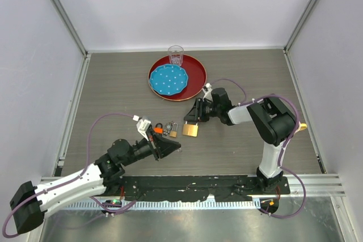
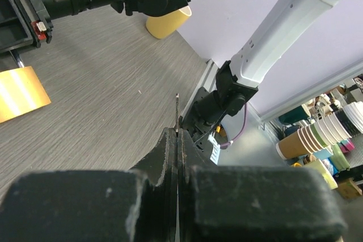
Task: Lock with the key
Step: Place the lock at the center of the board.
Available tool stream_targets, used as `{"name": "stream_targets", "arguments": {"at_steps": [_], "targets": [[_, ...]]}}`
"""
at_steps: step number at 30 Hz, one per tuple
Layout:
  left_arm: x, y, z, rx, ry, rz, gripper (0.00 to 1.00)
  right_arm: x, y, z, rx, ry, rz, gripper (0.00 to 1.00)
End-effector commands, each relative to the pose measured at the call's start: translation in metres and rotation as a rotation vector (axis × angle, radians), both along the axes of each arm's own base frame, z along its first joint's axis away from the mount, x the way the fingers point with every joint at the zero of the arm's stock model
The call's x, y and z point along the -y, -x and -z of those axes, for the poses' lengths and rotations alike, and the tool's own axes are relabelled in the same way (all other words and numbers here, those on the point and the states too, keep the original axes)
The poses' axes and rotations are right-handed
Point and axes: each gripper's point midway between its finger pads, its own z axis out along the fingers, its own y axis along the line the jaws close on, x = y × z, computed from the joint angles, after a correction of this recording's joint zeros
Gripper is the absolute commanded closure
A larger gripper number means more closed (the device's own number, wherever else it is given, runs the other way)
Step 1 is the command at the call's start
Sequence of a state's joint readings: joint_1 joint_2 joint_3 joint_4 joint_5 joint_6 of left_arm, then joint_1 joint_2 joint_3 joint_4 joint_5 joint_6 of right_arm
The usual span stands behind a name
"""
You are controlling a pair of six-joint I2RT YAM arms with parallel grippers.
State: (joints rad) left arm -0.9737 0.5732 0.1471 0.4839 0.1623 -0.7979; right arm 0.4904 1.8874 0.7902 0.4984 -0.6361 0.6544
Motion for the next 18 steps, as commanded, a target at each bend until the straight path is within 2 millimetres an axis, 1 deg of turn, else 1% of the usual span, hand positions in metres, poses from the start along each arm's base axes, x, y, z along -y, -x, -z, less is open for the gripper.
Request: {"name": "stream_targets", "arguments": {"at_steps": [1,2,3,4,6,7,8,9,10,11,12,13,14,15,16,17,18], "targets": [[-0.003,0.001,-0.018,0.069,0.046,-0.005,1.00,0.005,-0.019,-0.018,0.102,0.074,0.023,0.53],[-0.003,0.000,-0.016,0.067,0.038,-0.009,1.00,0.008,-0.019,-0.017,0.100,0.089,0.033,0.49],[-0.004,-0.001,-0.017,0.069,0.039,-0.015,1.00,0.012,-0.022,-0.015,0.105,0.110,0.053,0.47],[-0.005,-0.002,-0.017,0.071,0.041,-0.027,1.00,0.013,-0.023,-0.019,0.120,0.120,0.060,0.44],[-0.007,-0.005,-0.015,0.066,0.028,-0.044,1.00,0.018,-0.027,-0.019,0.128,0.150,0.088,0.42],[-0.007,-0.007,-0.014,0.067,0.019,-0.052,1.00,0.020,-0.029,-0.023,0.144,0.158,0.092,0.38],[-0.008,-0.010,-0.009,0.053,-0.008,-0.068,1.00,0.021,-0.028,-0.021,0.133,0.174,0.093,0.37],[-0.007,-0.011,-0.013,0.056,-0.015,-0.075,1.00,0.021,-0.031,-0.025,0.140,0.178,0.100,0.36],[-0.007,-0.013,-0.011,0.056,-0.032,-0.078,1.00,0.022,-0.033,-0.029,0.153,0.180,0.104,0.34],[-0.007,-0.017,-0.003,0.037,-0.068,-0.097,1.00,0.022,-0.033,-0.031,0.156,0.181,0.101,0.32],[-0.006,-0.019,-0.007,0.034,-0.075,-0.104,1.00,0.021,-0.034,-0.033,0.160,0.181,0.100,0.31],[-0.006,-0.023,-0.006,0.027,-0.091,-0.119,1.00,0.020,-0.034,-0.035,0.163,0.180,0.094,0.29],[-0.006,-0.029,0.007,-0.001,-0.145,-0.146,1.00,0.020,-0.034,-0.038,0.169,0.179,0.089,0.28],[-0.004,-0.032,0.003,-0.001,-0.154,-0.152,1.00,0.019,-0.035,-0.042,0.175,0.175,0.090,0.27],[-0.005,-0.034,0.010,-0.018,-0.189,-0.165,1.00,0.017,-0.034,-0.046,0.180,0.165,0.081,0.27],[-0.004,-0.040,0.021,-0.039,-0.237,-0.186,1.00,0.018,-0.034,-0.050,0.187,0.162,0.083,0.27],[-0.003,-0.047,0.017,-0.037,-0.247,-0.210,1.00,0.018,-0.035,-0.055,0.196,0.160,0.085,0.26]]}}
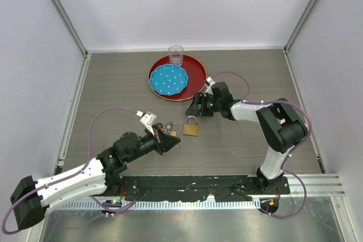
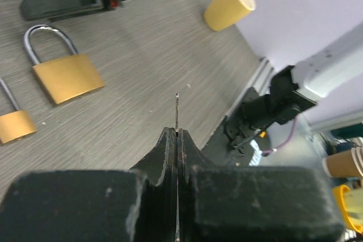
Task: Lock with the key
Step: Place the lock at the center of the board, then place the key at the center of the board.
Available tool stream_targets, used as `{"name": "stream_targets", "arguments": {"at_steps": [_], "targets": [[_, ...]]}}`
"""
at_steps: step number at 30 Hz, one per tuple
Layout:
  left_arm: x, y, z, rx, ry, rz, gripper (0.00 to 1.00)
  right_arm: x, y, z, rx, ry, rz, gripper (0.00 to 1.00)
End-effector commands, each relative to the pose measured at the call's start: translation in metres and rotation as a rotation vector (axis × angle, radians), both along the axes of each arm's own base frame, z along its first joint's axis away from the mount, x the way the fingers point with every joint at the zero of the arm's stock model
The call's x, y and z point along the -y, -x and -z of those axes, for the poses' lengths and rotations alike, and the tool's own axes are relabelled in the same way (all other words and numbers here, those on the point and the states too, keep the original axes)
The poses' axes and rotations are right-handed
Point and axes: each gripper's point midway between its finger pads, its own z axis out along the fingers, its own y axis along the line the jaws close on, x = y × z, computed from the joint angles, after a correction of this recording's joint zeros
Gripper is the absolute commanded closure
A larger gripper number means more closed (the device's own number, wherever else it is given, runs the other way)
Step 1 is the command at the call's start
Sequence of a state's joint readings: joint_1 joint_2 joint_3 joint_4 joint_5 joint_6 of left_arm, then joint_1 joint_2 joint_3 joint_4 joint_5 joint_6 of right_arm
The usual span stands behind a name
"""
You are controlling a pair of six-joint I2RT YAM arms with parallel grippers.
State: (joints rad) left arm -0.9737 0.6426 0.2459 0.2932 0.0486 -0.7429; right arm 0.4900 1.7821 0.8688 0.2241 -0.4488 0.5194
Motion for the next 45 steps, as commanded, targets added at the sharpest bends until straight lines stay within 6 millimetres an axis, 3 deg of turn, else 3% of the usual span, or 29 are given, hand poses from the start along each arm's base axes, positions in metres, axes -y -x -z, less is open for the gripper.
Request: {"name": "stream_targets", "arguments": {"at_steps": [1,4,5,7,8,9,12,16,26,33,42,45], "targets": [[0.000,-0.025,0.007,-0.014,-0.128,-0.106,1.00,-0.004,-0.013,-0.048,0.122,-0.028,-0.006,0.26],[-0.002,-0.041,0.024,-0.081,-0.247,-0.181,1.00,0.001,-0.007,-0.065,0.146,-0.036,0.010,0.24],[0.001,-0.046,0.019,-0.079,-0.250,-0.191,1.00,0.006,-0.003,-0.065,0.149,-0.030,0.024,0.24],[0.005,-0.052,0.033,-0.109,-0.299,-0.201,1.00,0.012,0.001,-0.087,0.194,-0.047,0.047,0.22],[0.008,-0.056,0.031,-0.112,-0.300,-0.202,1.00,0.016,0.007,-0.085,0.186,-0.038,0.055,0.21],[0.008,-0.061,0.040,-0.133,-0.325,-0.216,1.00,0.019,0.010,-0.101,0.221,-0.055,0.061,0.20],[0.007,-0.078,0.046,-0.172,-0.346,-0.258,1.00,0.028,0.022,-0.107,0.230,-0.055,0.075,0.16],[0.013,-0.091,0.069,-0.231,-0.393,-0.245,1.00,0.037,0.038,-0.129,0.269,-0.087,0.090,0.09],[0.032,-0.122,0.105,-0.287,-0.491,-0.231,1.00,0.049,0.060,-0.141,0.290,-0.099,0.088,0.05],[0.033,-0.133,0.119,-0.312,-0.567,-0.258,1.00,0.053,0.064,-0.147,0.328,-0.094,0.085,0.05],[0.026,-0.138,0.120,-0.298,-0.602,-0.296,0.94,0.052,0.063,-0.142,0.315,-0.088,0.075,0.05],[0.026,-0.139,0.117,-0.291,-0.598,-0.297,0.87,0.050,0.064,-0.141,0.308,-0.088,0.068,0.05]]}}
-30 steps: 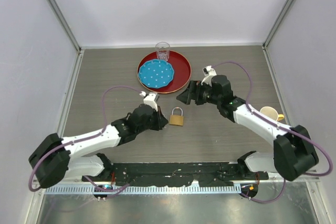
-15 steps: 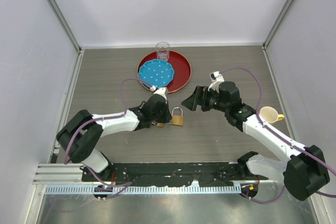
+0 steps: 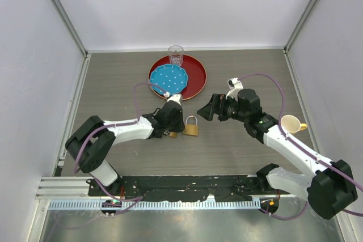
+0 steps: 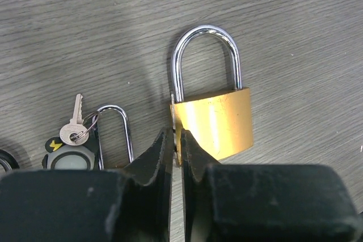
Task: Lock with the key
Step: Place the key at the center of the board.
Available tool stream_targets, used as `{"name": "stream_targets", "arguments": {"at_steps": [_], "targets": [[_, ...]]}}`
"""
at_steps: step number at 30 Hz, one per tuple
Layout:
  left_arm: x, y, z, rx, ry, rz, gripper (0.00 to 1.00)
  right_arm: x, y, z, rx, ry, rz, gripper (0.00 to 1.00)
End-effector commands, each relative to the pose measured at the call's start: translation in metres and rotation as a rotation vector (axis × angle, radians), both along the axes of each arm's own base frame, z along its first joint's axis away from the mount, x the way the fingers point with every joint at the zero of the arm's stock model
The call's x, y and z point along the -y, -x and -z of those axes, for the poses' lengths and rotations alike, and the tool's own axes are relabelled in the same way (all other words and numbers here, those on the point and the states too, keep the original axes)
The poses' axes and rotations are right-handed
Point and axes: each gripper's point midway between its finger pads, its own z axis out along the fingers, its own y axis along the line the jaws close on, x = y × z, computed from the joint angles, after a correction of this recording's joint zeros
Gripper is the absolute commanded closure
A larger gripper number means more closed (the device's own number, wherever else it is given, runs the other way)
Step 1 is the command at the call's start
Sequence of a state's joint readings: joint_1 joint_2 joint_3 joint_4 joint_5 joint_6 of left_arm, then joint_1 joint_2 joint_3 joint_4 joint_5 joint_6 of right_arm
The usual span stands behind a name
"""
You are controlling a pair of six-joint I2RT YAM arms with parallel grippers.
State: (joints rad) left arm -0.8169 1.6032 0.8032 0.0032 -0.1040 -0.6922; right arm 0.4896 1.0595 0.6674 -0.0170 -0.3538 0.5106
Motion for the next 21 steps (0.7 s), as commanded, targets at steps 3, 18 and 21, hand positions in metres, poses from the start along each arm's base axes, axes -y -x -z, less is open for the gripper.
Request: {"name": "stream_targets", "arguments": {"at_steps": [3,18,21], "targets": [[0.007,-0.014,-0.019,0.054,0.016,-0.002,0.73,-0.002,-0.004,-0.003,0.026,-0.005,-0.004,0.05],[0.021,-0.010,-0.077,0.177,0.214,0.048,0.03,-0.003,-0.004,-0.015,0.048,-0.033,0.002,0.05],[0.023,-0.011,-0.088,0.200,0.258,0.053,0.03,-0.005,-0.004,-0.021,0.054,-0.045,-0.005,0.06]]}}
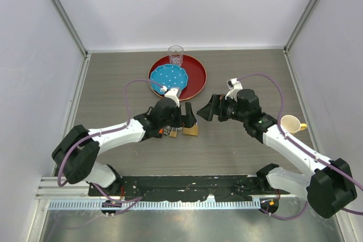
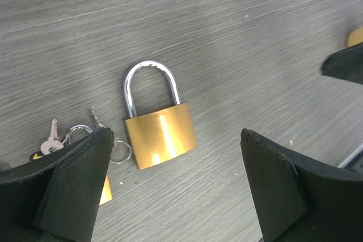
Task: Lock with the key
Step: Place the key at the center of the board, then reset both arms
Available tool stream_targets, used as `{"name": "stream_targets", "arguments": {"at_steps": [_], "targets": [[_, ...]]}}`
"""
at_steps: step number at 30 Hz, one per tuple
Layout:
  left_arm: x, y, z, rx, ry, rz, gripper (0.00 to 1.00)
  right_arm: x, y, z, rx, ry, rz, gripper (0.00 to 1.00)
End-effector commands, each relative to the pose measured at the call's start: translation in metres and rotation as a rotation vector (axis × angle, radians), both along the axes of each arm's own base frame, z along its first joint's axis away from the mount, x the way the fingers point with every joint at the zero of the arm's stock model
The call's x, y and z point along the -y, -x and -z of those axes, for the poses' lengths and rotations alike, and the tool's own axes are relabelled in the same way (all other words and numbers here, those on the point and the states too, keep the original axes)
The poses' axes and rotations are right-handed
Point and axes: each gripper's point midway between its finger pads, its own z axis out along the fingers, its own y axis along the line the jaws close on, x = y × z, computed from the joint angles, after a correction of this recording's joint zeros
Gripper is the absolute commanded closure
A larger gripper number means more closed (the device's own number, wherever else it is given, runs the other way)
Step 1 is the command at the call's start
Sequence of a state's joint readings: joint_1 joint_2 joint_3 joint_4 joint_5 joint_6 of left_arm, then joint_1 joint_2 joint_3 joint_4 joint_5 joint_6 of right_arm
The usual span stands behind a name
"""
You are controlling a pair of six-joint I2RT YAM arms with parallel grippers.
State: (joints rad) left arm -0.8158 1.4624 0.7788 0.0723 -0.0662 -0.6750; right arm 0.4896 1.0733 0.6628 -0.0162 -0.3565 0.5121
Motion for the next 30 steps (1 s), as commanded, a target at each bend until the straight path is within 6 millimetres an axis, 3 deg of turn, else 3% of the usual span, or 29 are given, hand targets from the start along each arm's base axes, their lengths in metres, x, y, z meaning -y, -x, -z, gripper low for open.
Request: {"name": "stream_targets", "arguments": {"at_steps": [1,6,9,13,15,16,17,22,27,30], "targets": [[0.011,-0.007,-0.034,0.083,0.128,0.021,0.03,-0.004,-0.004,-0.027,0.070,-0.054,-0.003,0.05],[0.007,-0.006,-0.041,0.080,0.185,0.032,0.02,-0.005,-0.001,-0.030,0.068,-0.061,-0.009,0.05],[-0.006,-0.007,-0.045,0.095,0.179,0.014,0.01,0.000,0.001,-0.026,0.054,-0.038,0.006,0.05],[-0.036,-0.006,-0.044,0.125,0.060,-0.042,0.00,0.012,0.000,-0.024,0.055,-0.002,0.066,0.05],[-0.050,-0.007,-0.056,0.163,0.024,-0.080,0.00,0.019,0.001,-0.027,0.066,0.014,0.096,0.05],[-0.059,-0.003,-0.052,0.147,-0.019,-0.086,0.00,0.025,-0.002,-0.028,0.075,0.031,0.129,0.05],[-0.066,-0.003,-0.062,0.176,-0.035,-0.095,0.00,0.030,-0.001,-0.026,0.066,0.045,0.147,0.05],[-0.109,0.002,-0.073,0.207,-0.147,-0.214,0.00,0.056,-0.001,-0.045,0.123,0.070,0.275,0.05],[-0.137,0.015,-0.094,0.266,-0.107,-0.303,0.00,0.104,-0.003,-0.046,0.152,0.178,0.490,0.05],[-0.153,0.021,-0.095,0.283,-0.106,-0.349,0.00,0.123,0.002,-0.054,0.190,0.204,0.560,0.05]]}}
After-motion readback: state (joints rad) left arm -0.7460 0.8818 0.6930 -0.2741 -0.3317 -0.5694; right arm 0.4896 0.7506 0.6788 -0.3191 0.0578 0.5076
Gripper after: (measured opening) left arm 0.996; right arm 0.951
